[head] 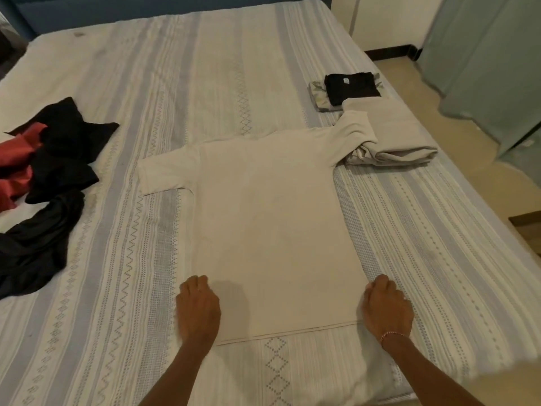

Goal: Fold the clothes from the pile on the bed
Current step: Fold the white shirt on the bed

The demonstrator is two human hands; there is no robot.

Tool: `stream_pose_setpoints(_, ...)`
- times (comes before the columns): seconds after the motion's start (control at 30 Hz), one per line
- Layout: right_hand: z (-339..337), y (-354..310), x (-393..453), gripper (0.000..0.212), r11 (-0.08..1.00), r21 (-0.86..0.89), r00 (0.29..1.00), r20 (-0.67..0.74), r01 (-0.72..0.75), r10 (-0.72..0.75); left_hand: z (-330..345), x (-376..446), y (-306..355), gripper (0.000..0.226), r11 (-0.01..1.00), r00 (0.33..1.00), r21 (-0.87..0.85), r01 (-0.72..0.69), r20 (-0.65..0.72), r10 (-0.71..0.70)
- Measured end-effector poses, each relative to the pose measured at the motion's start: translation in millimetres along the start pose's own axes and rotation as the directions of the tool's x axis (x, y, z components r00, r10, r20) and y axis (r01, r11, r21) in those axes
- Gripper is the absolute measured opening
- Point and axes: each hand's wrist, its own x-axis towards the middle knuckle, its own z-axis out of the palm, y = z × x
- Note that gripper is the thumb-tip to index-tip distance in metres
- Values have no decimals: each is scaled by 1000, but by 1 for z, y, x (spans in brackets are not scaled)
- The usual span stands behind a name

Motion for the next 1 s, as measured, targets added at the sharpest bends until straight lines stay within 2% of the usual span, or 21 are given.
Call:
stream_pose_setpoints(0.1, -5, -8, 13, 20, 990, 133, 999, -19, 52, -50, -1, 27, 43, 29, 951, 954, -86, -296, 19, 299)
stream_pose_setpoints(0.17, -6, -12, 24, 17, 970, 240, 996, 72, 27, -46, 2, 48, 77, 26, 879, 879, -112, -464, 64, 472)
stream_pose_setpoints(0.23, -2, -17, 38, 29, 929, 355, 966, 257, -110, 17, 2, 70, 114, 21, 824, 821, -152, -546, 99, 562)
stream_pose_setpoints(0.3, 3, -14, 56, 43, 890, 375, 882, 468, -259, 60, 4, 91, 157, 26, 787, 779, -200, -584, 137, 612)
stream_pose_setpoints(0.4, -2, -3, 83, 43, 879, 357, 773, 634, -315, 20, 9, 123, 215, 34, 738, 728, -213, -641, 138, 672)
stream_pose_setpoints(0.57, -2, 8, 100, 41, 828, 401, 677, 735, -392, -36, 11, 173, 287, 51, 605, 594, -94, -791, 121, 795)
stream_pose_setpoints(0.73, -1, 19, 120, 37, 830, 425, 596, 790, -361, -145, 13, 213, 319, 25, 372, 370, 35, -928, 213, 904)
stream_pose_setpoints(0.8, -9, 18, 117, 43, 840, 439, 578, 793, -319, -195, 17, 223, 324, 22, 284, 293, 75, -956, 214, 932)
stream_pose_setpoints(0.87, -13, 10, 108, 49, 880, 410, 601, 775, -240, -197, 18, 232, 327, 20, 220, 241, 114, -969, 234, 942)
stream_pose_setpoints(0.93, -14, 1, 99, 49, 902, 388, 620, 759, -187, -198, 16, 242, 326, 16, 197, 223, 125, -972, 245, 944)
stream_pose_setpoints(1.0, -14, -4, 95, 50, 910, 365, 638, 752, -195, -165, 15, 250, 321, 13, 199, 222, 122, -972, 223, 949)
